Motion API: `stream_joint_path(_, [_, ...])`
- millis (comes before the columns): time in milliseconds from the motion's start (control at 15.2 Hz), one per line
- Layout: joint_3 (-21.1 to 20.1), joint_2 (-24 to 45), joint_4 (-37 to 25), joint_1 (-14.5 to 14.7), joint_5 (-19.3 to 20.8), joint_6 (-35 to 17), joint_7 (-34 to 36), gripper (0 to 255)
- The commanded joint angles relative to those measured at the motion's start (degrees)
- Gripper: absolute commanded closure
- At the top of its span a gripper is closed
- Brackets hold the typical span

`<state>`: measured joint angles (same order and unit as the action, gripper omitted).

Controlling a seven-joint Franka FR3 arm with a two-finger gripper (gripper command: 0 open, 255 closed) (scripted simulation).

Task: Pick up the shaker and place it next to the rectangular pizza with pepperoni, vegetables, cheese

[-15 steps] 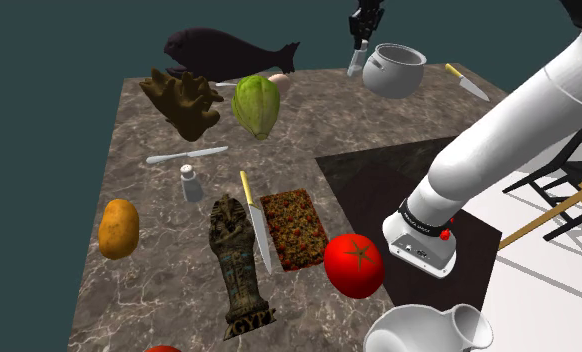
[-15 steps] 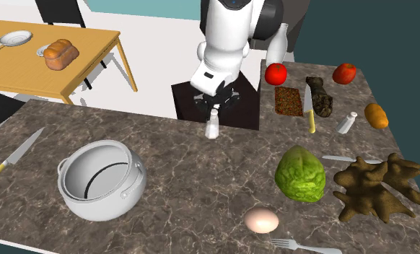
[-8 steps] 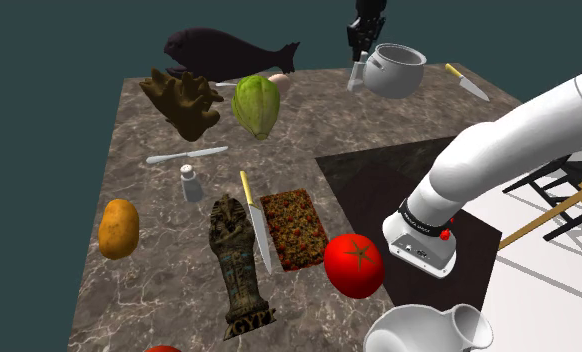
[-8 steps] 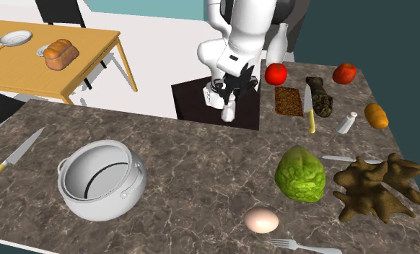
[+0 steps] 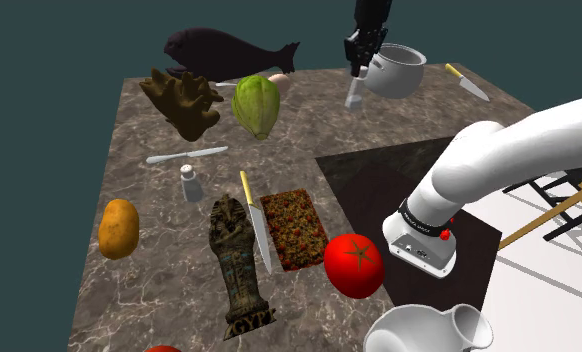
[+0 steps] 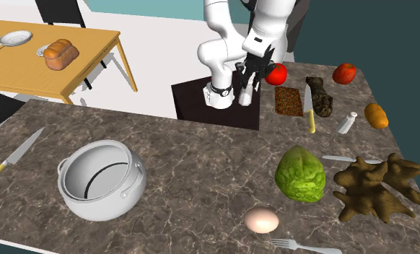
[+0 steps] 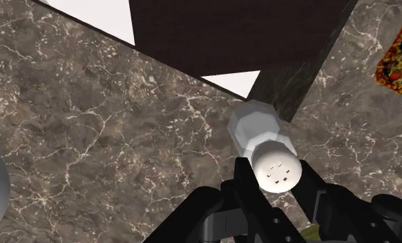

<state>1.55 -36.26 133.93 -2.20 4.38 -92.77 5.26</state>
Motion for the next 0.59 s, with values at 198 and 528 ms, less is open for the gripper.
stream_joint_path(198, [-5.2, -6.1, 4.2, 2.6, -4.0, 2.3, 6.1, 255])
stream_joint_path(528, [-10.9, -10.5, 6.2, 5.5, -8.9, 4.7, 12.4, 255])
